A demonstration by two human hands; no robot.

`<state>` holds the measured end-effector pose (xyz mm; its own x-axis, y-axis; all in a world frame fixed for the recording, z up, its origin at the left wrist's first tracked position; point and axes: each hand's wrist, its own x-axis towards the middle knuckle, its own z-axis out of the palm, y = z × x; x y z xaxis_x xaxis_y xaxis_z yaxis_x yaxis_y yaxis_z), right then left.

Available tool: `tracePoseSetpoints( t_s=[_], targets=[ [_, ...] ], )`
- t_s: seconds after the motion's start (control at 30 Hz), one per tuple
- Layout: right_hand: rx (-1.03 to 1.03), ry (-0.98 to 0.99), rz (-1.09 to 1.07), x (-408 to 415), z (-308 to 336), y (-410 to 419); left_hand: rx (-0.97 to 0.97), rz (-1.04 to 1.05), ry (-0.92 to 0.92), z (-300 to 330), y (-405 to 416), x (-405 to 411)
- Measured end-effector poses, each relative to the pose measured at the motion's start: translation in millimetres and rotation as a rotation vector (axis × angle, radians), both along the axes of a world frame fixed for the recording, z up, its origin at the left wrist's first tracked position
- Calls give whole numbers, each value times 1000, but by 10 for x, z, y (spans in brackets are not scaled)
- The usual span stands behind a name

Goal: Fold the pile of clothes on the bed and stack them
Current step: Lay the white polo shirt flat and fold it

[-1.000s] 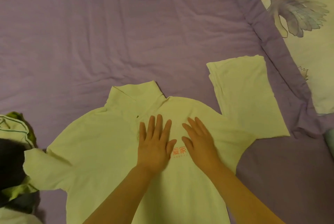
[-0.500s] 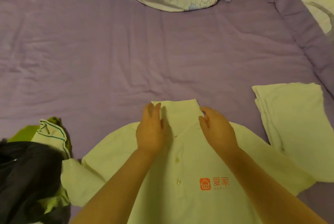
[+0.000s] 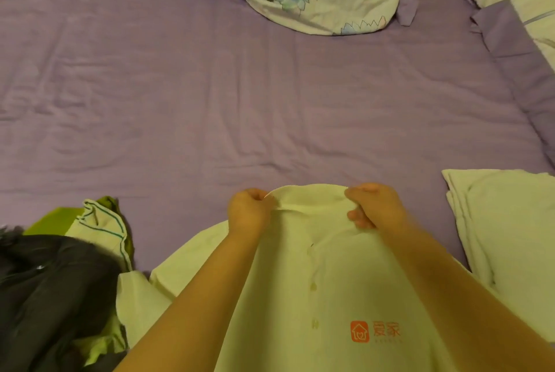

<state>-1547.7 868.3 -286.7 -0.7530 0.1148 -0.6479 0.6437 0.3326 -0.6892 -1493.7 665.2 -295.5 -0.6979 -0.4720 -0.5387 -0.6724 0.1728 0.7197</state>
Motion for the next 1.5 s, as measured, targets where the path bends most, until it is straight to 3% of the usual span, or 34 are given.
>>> tracePoseSetpoints(
  t_s=[0.07, 0.27, 0.5, 0.57, 0.6, 0.67, 0.7, 0.73, 0.9, 1.03, 1.1, 1.23, 1.37, 1.43, 1.5],
  targets=[
    [-118, -70, -71, 81, 95, 67, 181, 106, 56, 51, -46, 182],
    [-163, -80, -35, 476, 131, 298, 772, 317, 65, 196, -137, 563],
    [-442, -62, -235, 683, -19, 344, 1033, 478, 147, 165, -33, 668],
    [-396, -14, -256, 651, -26, 312, 921, 364, 144, 149, -36, 673],
    [-245, 41, -158, 619, -15, 303, 811, 287, 130, 139, -45, 673],
    [256, 189, 291, 550, 6, 266, 633, 205, 125, 106, -74, 658],
    [439, 277, 486, 515, 19, 218, 598, 200, 138, 94, -82, 643],
    [491, 344, 601, 488, 58, 125, 588, 204, 154, 86, -83, 626],
    [215, 413, 814, 351, 79, -514, 597, 177, 210, 61, 16, 465],
    [-172, 223, 563, 113, 76, -598, 424, 112, 205, 4, 12, 429],
    [-251, 141, 521, 16, 53, -546, 467, 106, 206, -16, -12, 442],
    [-323, 28, 512, -118, -47, -507, 623, 76, 197, -19, -77, 433],
    [-321, -54, 506, -213, -183, -528, 597, 118, 119, -50, -133, 460],
    [-235, -13, 532, -229, -250, -581, 628, 173, 93, -53, -94, 469],
    [-108, 100, 595, -220, -282, -656, 532, 189, 95, -57, -64, 477]
  ],
)
